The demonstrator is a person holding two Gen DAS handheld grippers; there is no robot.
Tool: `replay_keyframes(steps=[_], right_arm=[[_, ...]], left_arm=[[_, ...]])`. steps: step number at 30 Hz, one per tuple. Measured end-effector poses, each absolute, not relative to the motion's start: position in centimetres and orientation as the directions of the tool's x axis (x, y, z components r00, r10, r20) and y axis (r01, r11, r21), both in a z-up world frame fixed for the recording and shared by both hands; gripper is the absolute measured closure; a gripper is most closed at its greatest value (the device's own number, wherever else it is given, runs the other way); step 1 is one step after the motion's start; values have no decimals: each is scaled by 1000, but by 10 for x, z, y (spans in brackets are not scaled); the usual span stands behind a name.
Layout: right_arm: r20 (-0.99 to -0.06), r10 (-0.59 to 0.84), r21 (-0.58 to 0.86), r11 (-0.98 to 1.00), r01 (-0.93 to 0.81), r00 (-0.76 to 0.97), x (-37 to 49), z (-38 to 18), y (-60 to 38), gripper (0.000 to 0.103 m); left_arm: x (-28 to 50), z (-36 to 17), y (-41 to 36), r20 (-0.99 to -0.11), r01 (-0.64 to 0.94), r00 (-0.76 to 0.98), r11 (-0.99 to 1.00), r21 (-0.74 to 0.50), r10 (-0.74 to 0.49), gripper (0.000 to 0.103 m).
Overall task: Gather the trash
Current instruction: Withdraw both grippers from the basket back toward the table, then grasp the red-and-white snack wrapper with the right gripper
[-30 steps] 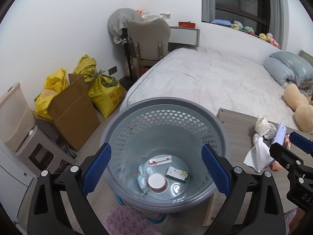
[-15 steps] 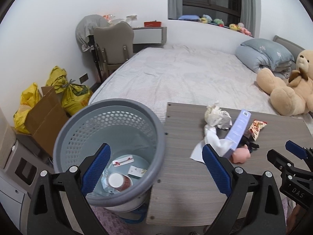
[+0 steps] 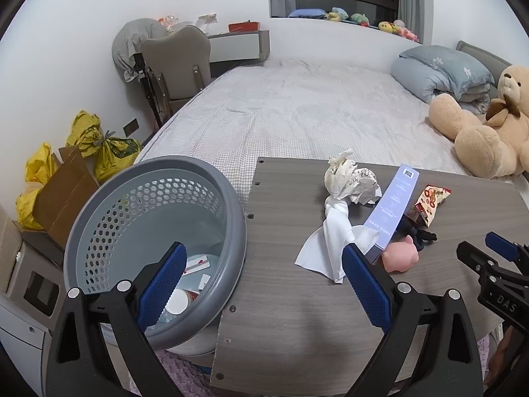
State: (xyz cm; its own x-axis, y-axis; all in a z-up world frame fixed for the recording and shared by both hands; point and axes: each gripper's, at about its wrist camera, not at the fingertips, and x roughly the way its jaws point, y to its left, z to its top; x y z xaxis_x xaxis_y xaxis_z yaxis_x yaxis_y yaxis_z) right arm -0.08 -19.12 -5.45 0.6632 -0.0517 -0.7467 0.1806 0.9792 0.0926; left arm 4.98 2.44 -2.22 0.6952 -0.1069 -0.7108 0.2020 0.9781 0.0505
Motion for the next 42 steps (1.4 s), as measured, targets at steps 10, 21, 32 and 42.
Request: replay_keyframes(steps=[10, 21, 32, 42], right_arm=[[-770, -46, 76, 984, 163, 636, 54, -74, -189, 31], [-776, -60, 102, 970, 219, 628, 60, -82, -206, 31], [-782, -151, 67, 944, 322, 605, 29, -81, -252, 31], [-749, -101, 122, 950, 287, 654, 25, -58, -251, 31]], left_arm=[[59, -25, 23, -725, 189, 683, 980, 59, -89, 10], [67, -29, 25, -736, 183, 671, 982, 52, -87, 10], [67, -33, 20, -744, 203, 659, 978, 40, -106, 10], [70, -37, 18, -753, 211, 648, 977, 32, -115, 10]])
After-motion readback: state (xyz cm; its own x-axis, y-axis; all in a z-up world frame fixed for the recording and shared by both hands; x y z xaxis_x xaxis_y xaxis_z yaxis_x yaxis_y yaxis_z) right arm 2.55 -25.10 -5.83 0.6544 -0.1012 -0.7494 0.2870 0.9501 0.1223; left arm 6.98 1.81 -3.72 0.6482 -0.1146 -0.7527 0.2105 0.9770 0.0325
